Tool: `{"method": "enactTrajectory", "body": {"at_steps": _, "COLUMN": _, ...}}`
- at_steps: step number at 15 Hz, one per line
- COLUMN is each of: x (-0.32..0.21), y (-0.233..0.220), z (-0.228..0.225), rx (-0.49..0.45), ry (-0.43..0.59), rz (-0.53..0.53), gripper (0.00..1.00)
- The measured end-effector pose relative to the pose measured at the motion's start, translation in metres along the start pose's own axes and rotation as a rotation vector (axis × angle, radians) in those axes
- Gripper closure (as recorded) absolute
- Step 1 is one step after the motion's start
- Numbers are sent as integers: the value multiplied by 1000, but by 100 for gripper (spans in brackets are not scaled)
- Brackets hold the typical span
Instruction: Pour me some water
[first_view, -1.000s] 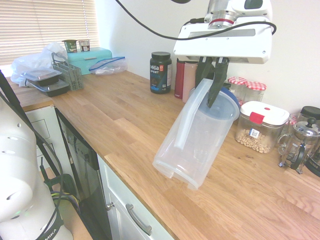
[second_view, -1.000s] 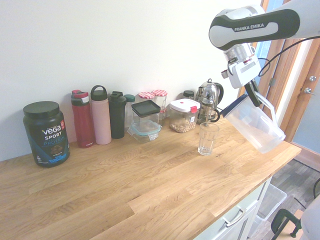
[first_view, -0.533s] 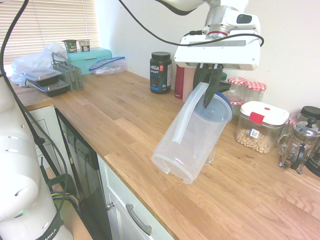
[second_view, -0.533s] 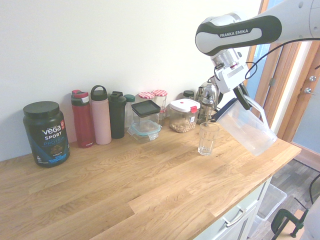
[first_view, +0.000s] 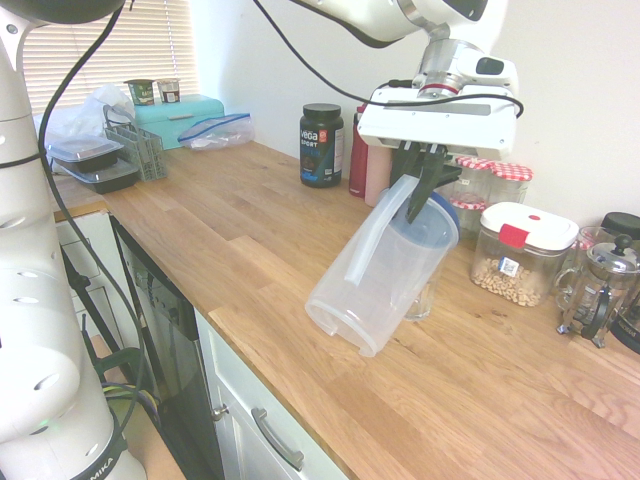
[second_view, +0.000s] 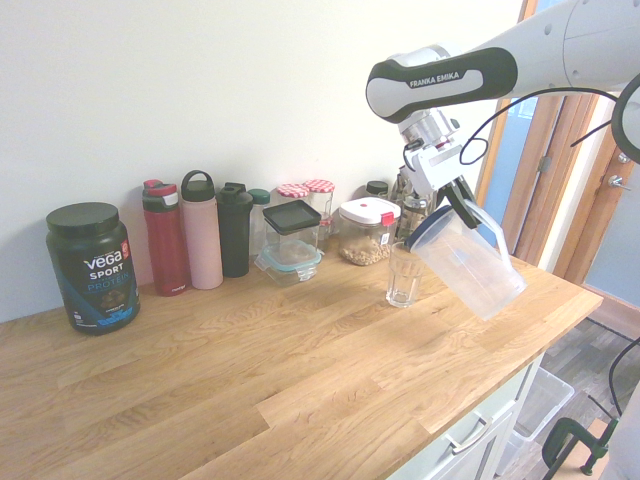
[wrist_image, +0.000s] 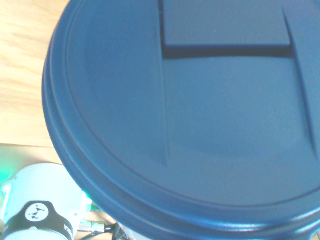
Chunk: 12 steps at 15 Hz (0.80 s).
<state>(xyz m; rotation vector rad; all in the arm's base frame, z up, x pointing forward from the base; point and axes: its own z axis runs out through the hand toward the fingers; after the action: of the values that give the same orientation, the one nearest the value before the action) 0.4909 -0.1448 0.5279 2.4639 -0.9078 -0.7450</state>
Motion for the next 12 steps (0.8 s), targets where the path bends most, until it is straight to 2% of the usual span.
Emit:
{"method": "enactTrajectory", "body": {"at_steps": 5, "x": -7, "y": 6, "z": -6, "rx": 17, "ry": 26, "rz": -5, "gripper": 100}}
{"method": "enactTrajectory", "body": {"at_steps": 8, "x": -38, "y": 34, "z": -9, "rx": 126, "ry": 127, "rz": -13, "gripper": 100}}
{"method": "enactTrajectory", "body": {"at_steps": 12, "x": -79, "y": 68, "z": 18, "rx": 294, "ry": 249, "rz": 1, "gripper": 100}}
